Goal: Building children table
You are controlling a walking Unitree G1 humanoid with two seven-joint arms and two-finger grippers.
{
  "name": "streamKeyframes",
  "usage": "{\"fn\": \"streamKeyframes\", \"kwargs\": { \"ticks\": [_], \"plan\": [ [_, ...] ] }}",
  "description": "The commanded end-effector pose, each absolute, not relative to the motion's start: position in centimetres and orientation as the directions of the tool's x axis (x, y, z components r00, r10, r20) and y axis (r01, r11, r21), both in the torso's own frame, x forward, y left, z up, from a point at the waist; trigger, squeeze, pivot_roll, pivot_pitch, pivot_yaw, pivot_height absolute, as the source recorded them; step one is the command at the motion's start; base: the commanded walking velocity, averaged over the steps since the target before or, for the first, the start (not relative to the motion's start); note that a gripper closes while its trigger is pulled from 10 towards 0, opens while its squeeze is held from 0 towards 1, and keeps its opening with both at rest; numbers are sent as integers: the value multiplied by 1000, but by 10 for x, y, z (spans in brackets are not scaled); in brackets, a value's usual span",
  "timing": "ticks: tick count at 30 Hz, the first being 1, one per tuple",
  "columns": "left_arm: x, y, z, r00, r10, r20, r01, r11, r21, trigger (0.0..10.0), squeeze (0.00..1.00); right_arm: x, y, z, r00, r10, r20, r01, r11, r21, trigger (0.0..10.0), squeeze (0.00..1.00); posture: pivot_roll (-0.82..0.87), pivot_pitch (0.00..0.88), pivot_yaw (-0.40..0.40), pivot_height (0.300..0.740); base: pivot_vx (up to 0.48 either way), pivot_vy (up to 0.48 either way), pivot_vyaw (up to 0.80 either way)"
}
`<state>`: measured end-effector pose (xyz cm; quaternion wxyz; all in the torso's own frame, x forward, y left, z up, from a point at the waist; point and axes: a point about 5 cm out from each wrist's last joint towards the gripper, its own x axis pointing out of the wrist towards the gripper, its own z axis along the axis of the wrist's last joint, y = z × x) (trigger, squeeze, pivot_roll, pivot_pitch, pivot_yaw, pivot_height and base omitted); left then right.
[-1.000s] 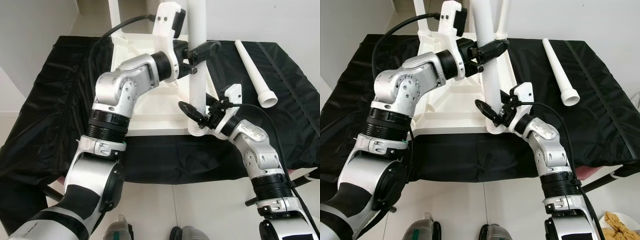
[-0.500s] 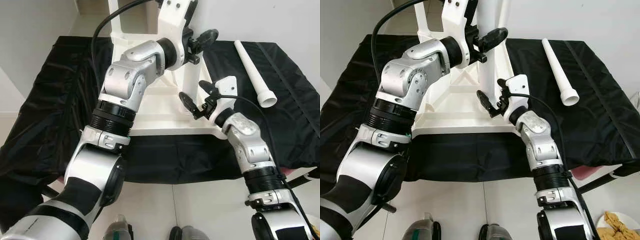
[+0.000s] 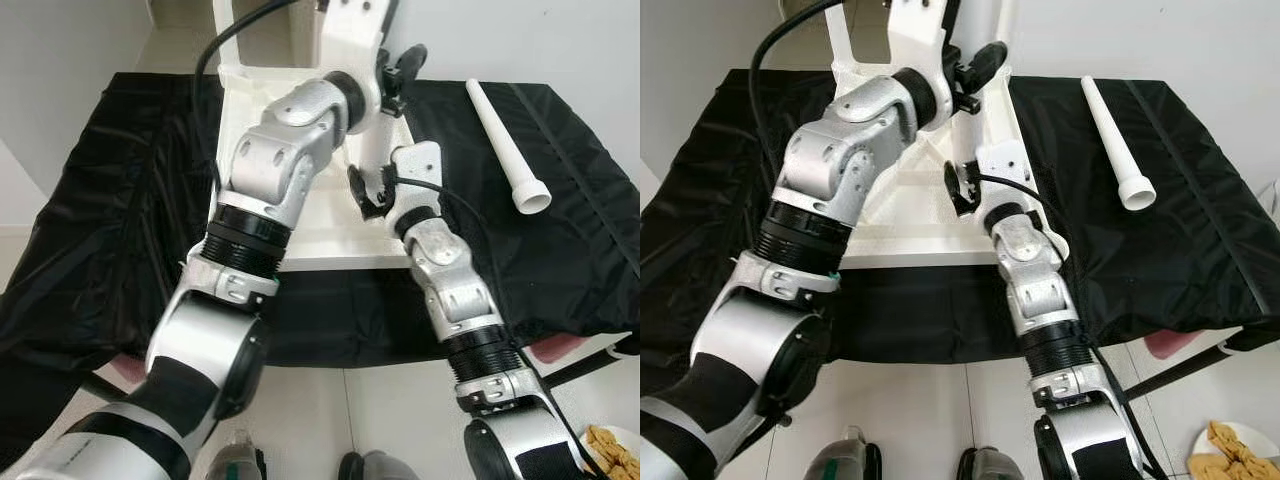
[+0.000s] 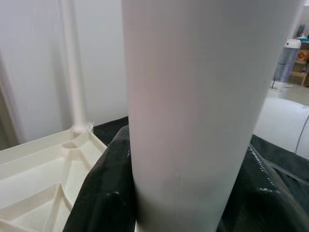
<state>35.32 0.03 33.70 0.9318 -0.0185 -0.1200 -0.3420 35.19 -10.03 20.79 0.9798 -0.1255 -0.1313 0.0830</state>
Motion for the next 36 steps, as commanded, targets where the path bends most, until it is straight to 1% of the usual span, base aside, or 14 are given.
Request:
{"fn": "streamKeyframes", "kwargs": {
  "ticks": [1, 4, 8, 13, 18, 24, 27, 36],
  "plan": [
    [351, -2, 347, 757, -595, 271, 606, 794, 48, 10000, 0, 354, -102, 202, 967, 132, 216, -72, 962, -265, 10000, 0, 48, 35, -14, 740, 0, 0, 0],
    [349, -5, 348, 755, -594, 276, 609, 792, 39, 10000, 0, 354, -103, 200, 974, 80, 214, -20, 963, -269, 10000, 0, 48, 32, -13, 740, 0, 0, 0],
    [347, -8, 348, 753, -596, 280, 611, 791, 41, 10000, 0, 354, -103, 198, 975, 49, 216, 10, 964, -267, 10000, 0, 50, 30, -14, 740, 0, 0, 0],
    [346, -10, 351, 758, -585, 288, 599, 799, 44, 10000, 0, 356, -100, 195, 976, -40, 215, 94, 965, -246, 10000, 0, 49, 32, -12, 740, 0, 0, 0],
    [346, -11, 351, 756, -588, 289, 603, 796, 41, 10000, 0, 357, -99, 196, 972, -65, 226, 127, 953, -275, 10000, 0, 48, 34, -12, 740, 0, 0, 0],
    [345, -13, 352, 748, -595, 294, 614, 789, 36, 10000, 0, 357, -92, 199, 971, -37, 234, 100, 960, -260, 10000, 0, 49, 32, -13, 740, 0, 0, 0],
    [345, -13, 352, 746, -597, 294, 615, 787, 37, 10000, 0, 357, -91, 201, 967, -38, 250, 110, 953, -282, 10000, 0, 49, 32, -13, 740, 0, 0, 0],
    [344, -16, 352, 739, -607, 291, 626, 779, 36, 10000, 0, 359, -90, 205, 965, -51, 257, 119, 959, -256, 10000, 0, 49, 36, -10, 740, 0, 0, 0]
  ]
}}
